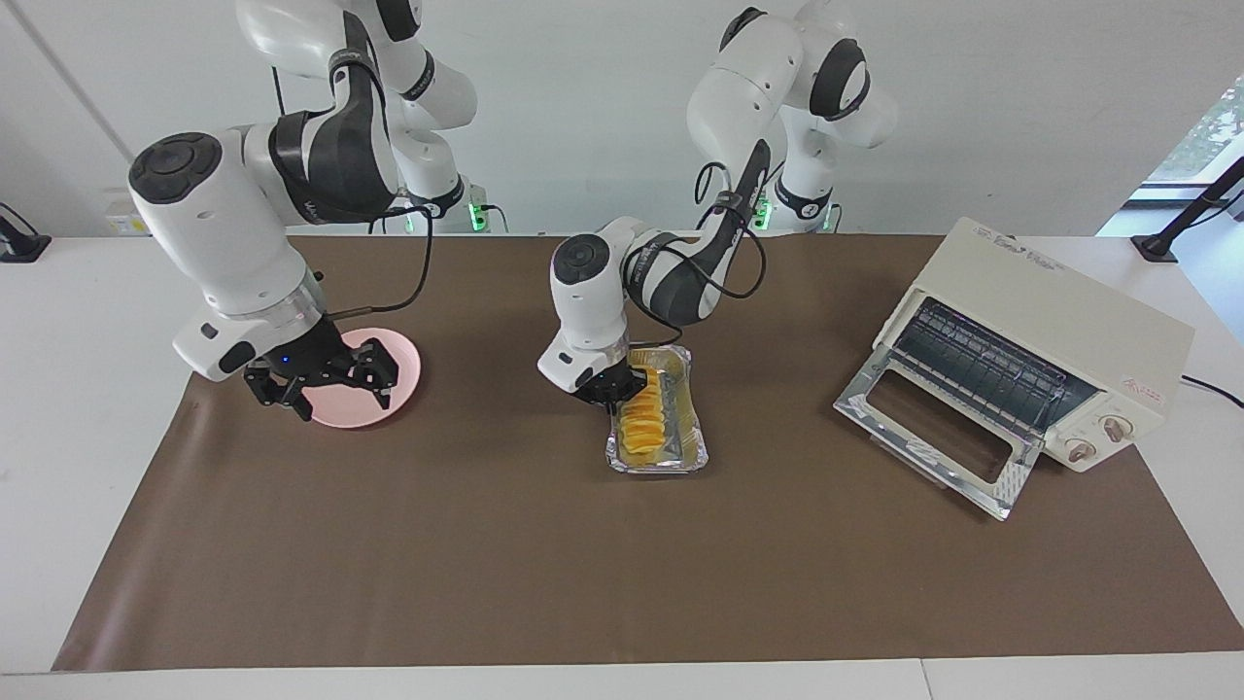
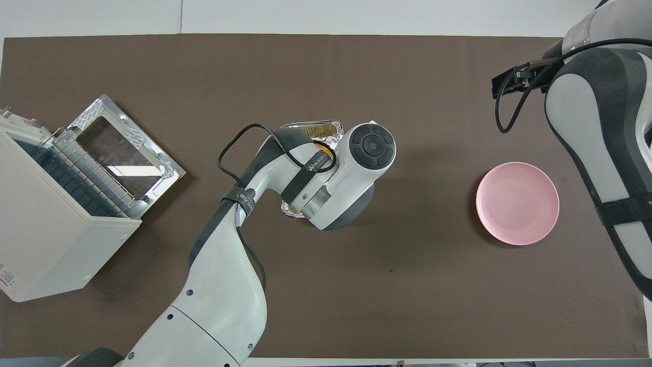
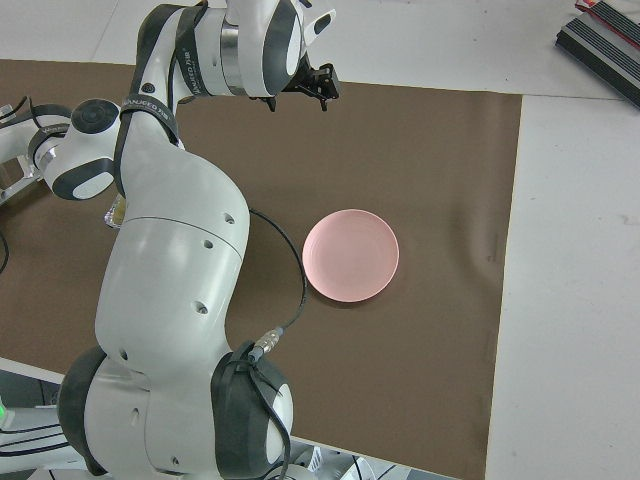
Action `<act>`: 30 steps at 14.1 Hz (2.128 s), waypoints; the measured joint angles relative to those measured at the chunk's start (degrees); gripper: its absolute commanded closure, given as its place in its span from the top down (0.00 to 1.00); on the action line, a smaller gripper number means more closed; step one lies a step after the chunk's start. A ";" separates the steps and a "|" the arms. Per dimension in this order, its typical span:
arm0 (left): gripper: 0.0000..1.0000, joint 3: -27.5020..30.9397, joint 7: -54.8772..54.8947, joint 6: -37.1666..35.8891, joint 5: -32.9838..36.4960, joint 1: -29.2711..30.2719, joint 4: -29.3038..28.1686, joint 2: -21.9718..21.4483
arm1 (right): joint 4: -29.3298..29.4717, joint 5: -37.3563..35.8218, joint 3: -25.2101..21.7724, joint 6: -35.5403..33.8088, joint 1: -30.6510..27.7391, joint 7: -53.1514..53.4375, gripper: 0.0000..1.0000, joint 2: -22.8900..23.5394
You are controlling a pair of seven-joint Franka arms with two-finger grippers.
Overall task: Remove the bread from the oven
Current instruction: 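Set the foil tray on the table while the right gripper approaches, then grasp the foil tray with the right gripper while the left gripper withdraws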
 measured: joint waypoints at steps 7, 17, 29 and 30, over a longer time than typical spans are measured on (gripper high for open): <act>1.00 0.19 -1.31 1.02 0.35 -0.33 -0.03 -0.06 | -0.23 0.88 0.00 -0.05 -0.24 0.00 1.00 0.00; 1.00 1.58 0.98 -1.19 -1.32 7.99 1.59 -8.08 | -0.19 1.61 0.36 0.82 8.40 0.00 1.00 0.00; 1.00 1.88 12.97 -19.68 -6.29 35.10 1.47 -20.40 | -0.52 1.35 0.29 7.37 21.64 14.14 1.00 8.67; 1.00 1.85 18.41 -22.65 -6.40 37.32 1.37 -22.03 | -0.52 0.89 0.26 7.80 22.34 17.69 0.99 9.83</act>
